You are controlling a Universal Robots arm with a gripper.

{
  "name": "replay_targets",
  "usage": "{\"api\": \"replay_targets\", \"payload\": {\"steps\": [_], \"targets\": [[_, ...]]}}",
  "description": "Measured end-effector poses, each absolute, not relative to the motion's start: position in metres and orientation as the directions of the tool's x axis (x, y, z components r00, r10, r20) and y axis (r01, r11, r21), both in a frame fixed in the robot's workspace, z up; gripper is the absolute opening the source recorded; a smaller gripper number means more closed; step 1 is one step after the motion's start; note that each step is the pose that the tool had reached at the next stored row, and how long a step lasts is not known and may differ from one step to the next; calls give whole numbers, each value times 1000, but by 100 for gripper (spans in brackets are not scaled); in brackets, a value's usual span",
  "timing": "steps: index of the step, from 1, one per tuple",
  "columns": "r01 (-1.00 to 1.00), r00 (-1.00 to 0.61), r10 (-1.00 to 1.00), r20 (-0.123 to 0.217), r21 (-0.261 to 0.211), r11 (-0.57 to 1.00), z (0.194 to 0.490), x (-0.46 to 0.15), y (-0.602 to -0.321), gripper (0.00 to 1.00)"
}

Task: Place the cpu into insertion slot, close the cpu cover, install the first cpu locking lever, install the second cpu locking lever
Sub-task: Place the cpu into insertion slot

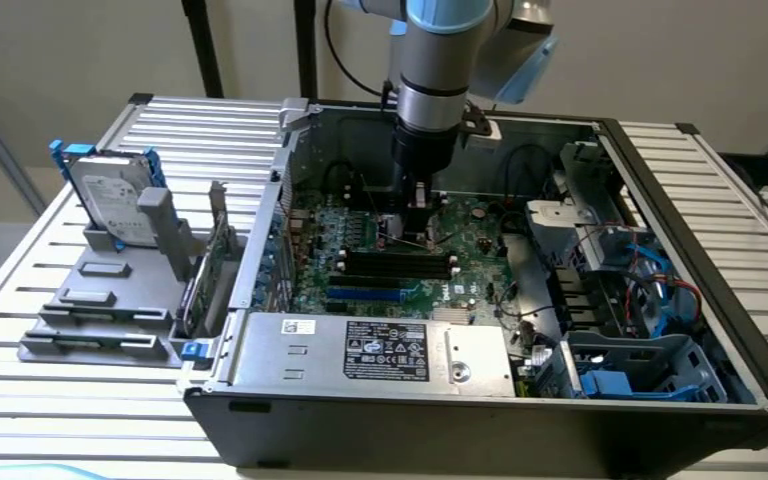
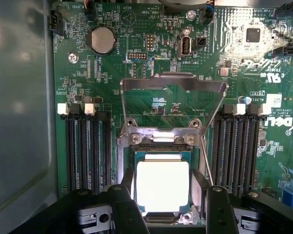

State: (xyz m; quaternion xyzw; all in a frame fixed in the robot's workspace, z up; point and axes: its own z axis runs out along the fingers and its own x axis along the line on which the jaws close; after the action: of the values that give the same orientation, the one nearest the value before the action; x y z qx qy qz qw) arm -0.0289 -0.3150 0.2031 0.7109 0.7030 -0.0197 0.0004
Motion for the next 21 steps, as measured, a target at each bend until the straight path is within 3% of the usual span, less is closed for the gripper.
{"api": "replay_targets", "payload": {"steps": [21], "targets": [[999,17,999,-29,-38,-18,199,-26,-315,54]]}}
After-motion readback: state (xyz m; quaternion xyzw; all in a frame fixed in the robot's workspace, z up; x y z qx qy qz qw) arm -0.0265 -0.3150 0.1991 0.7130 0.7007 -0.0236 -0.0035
